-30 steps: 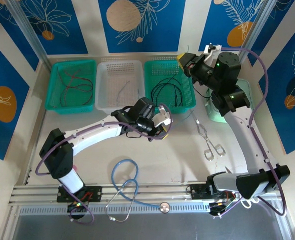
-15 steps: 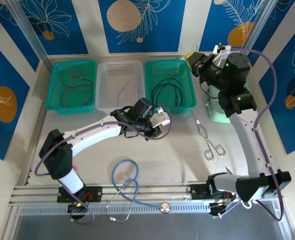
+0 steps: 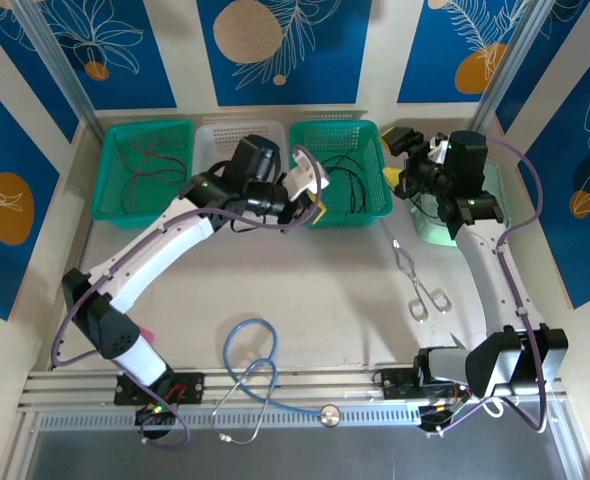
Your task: Untangle the cables
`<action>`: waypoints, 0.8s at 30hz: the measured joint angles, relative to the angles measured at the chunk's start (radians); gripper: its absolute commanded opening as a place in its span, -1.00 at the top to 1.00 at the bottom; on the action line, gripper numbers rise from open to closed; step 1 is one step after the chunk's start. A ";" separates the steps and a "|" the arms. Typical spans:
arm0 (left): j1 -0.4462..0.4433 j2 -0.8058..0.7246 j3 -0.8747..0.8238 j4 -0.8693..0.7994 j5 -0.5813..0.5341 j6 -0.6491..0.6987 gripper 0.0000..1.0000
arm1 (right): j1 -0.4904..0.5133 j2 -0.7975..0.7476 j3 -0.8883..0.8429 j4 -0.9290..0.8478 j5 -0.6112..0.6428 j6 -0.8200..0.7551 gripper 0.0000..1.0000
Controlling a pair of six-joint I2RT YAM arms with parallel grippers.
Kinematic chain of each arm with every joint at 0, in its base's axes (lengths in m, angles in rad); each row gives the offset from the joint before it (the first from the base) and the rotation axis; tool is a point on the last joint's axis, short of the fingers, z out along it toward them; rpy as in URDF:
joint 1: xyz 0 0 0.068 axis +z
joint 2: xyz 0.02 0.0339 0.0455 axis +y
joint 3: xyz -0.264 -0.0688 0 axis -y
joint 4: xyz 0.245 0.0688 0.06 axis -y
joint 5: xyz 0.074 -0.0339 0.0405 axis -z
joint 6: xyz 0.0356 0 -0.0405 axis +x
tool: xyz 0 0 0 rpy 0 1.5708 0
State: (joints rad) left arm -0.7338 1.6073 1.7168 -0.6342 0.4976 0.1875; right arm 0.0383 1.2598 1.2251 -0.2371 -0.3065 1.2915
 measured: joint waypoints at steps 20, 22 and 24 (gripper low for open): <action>0.367 0.200 0.446 0.504 0.076 -0.329 1.00 | -0.166 -0.243 -0.077 -0.113 -0.046 -0.065 -0.74; 0.401 0.217 0.466 0.542 0.086 -0.345 1.00 | -0.180 -0.249 -0.077 -0.124 -0.056 -0.071 -0.73; 0.434 0.225 0.473 0.579 0.092 -0.361 1.00 | -0.192 -0.256 -0.078 -0.134 -0.067 -0.077 -0.73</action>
State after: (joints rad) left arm -0.3000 1.8324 2.1899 -0.0555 0.5900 -0.1738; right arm -0.1535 1.0042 1.1473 -0.3706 -0.3733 1.2148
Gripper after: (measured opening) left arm 0.052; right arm 0.867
